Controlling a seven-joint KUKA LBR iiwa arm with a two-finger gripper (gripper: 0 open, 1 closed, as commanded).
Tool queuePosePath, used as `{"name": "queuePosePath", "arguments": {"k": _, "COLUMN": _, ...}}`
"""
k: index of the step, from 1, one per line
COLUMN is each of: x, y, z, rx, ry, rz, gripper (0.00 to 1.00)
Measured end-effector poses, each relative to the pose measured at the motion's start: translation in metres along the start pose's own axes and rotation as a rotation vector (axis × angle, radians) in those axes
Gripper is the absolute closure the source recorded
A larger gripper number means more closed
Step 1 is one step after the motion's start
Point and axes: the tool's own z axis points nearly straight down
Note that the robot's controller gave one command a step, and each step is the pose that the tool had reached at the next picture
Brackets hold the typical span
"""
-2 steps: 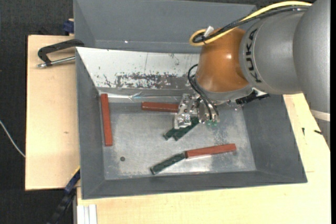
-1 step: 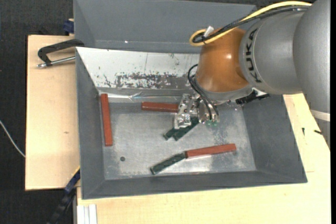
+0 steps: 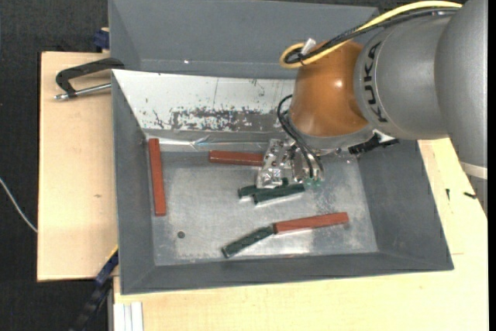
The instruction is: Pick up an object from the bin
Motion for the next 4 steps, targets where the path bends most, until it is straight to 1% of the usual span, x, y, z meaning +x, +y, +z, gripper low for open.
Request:
{"name": "queuePosePath", "arguments": {"k": 1, "x": -0.001, "y": 0.001, "z": 0.0, "rx": 0.001, "ry": 0.001, "rz": -0.021, "gripper": 1.0}}
{"name": "queuePosePath", "arguments": {"k": 2, "x": 0.012, "y": 0.001, "z": -0.042, "rx": 0.007, "ry": 0.01, "rz": -0.02, "gripper": 1.0}}
{"name": "queuePosePath", "arguments": {"k": 3, "x": -0.005, "y": 0.003, "z": -0.077, "rx": 0.005, "ry": -0.001, "rz": -0.014, "gripper": 1.0}}
{"name": "queuePosePath", "arguments": {"k": 4, "x": -0.003, "y": 0.009, "z": -0.089, "rx": 0.008, "ry": 0.009, "rz": -0.063, "gripper": 1.0}}
